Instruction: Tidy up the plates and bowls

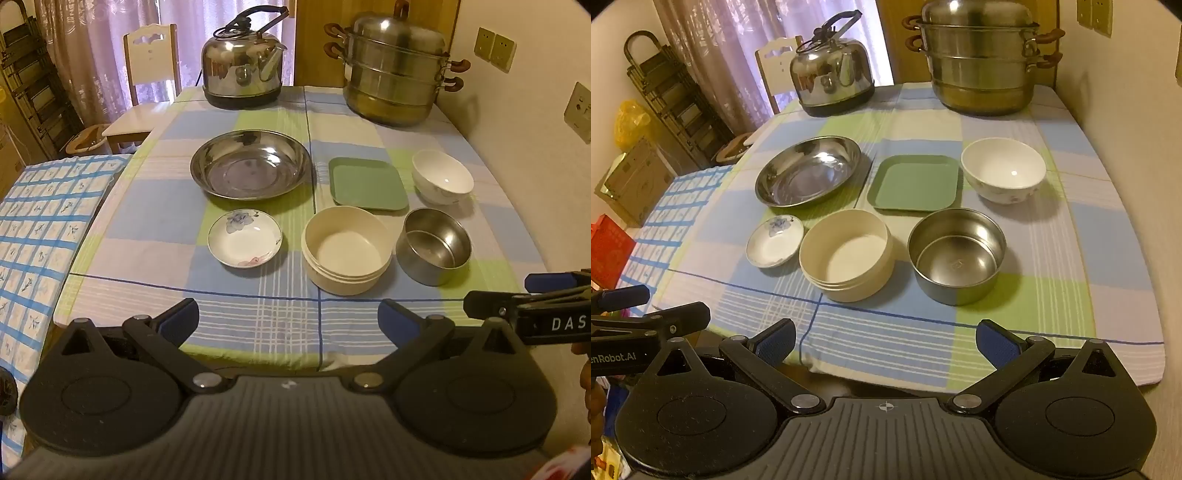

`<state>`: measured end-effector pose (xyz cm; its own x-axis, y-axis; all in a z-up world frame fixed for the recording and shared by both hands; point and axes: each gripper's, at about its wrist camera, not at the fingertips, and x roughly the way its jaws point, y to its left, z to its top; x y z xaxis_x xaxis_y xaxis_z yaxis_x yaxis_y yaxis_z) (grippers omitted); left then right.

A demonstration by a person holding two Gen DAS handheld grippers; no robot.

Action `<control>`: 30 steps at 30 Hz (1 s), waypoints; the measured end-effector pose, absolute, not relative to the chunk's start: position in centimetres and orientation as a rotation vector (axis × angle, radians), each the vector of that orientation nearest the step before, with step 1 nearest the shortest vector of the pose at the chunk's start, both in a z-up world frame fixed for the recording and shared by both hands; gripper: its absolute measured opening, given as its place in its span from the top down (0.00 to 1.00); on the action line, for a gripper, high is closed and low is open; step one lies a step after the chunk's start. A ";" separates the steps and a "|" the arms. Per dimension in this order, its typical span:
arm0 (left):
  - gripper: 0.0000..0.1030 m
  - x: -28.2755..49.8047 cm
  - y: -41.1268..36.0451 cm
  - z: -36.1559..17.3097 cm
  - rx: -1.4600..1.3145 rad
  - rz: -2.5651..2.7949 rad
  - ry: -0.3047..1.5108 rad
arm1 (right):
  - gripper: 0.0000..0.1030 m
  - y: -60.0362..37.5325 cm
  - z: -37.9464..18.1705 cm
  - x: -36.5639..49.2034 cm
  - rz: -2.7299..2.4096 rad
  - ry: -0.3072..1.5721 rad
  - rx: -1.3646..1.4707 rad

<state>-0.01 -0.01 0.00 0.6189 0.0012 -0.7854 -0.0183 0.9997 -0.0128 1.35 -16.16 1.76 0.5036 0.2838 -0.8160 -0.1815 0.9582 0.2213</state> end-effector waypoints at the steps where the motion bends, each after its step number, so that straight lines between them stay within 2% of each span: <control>1: 0.00 0.0 0.0 0.0 -0.021 0.011 0.904 | 0.00 -16.2 1.8 1.3 0.278 1.004 0.108; 30: 0.00 0.2 -0.2 -0.1 -0.031 0.006 0.905 | 0.00 -16.2 2.1 1.3 0.277 0.997 0.106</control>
